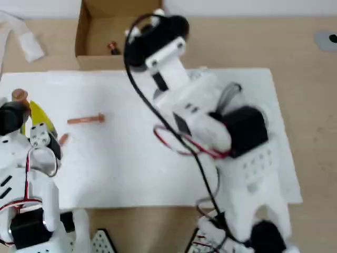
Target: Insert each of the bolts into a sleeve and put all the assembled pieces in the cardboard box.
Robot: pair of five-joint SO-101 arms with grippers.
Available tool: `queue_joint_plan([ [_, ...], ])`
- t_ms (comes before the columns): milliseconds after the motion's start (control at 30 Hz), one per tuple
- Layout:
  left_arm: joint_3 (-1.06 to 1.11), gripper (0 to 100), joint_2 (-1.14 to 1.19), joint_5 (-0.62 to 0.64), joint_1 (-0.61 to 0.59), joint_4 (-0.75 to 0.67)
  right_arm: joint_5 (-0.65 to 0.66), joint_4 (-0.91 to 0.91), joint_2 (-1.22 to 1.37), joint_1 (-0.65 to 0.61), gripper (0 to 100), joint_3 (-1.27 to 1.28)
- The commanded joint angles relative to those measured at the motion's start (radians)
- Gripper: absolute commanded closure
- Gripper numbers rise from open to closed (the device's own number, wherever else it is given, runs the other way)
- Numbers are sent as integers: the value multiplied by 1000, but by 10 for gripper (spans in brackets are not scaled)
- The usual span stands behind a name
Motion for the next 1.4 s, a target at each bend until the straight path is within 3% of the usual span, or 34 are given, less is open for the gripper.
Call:
queue_joint_plan([
  [0, 3, 994, -2, -8, 17, -51, -9, -133, -174, -15, 988, 219],
  [233, 52, 994, -2, -9, 120, -130, -9, -446, -433, -15, 988, 688],
  [433, 87, 994, -2, -2, 224, -292, -12, -729, -659, -21, 989, 1066],
  [700, 100, 994, -1, 0, 462, -365, -158, -1037, -943, -30, 989, 1463],
  [1067, 18, 992, -2, 273, 540, -365, -158, -1102, -1171, -134, 989, 1687],
  [1167, 9, 991, -2, 301, 555, -359, -158, -1102, -1207, -160, 989, 1721],
  [1367, -17, 994, -2, 295, 709, -278, -158, -1102, -1257, -162, 989, 1767],
])
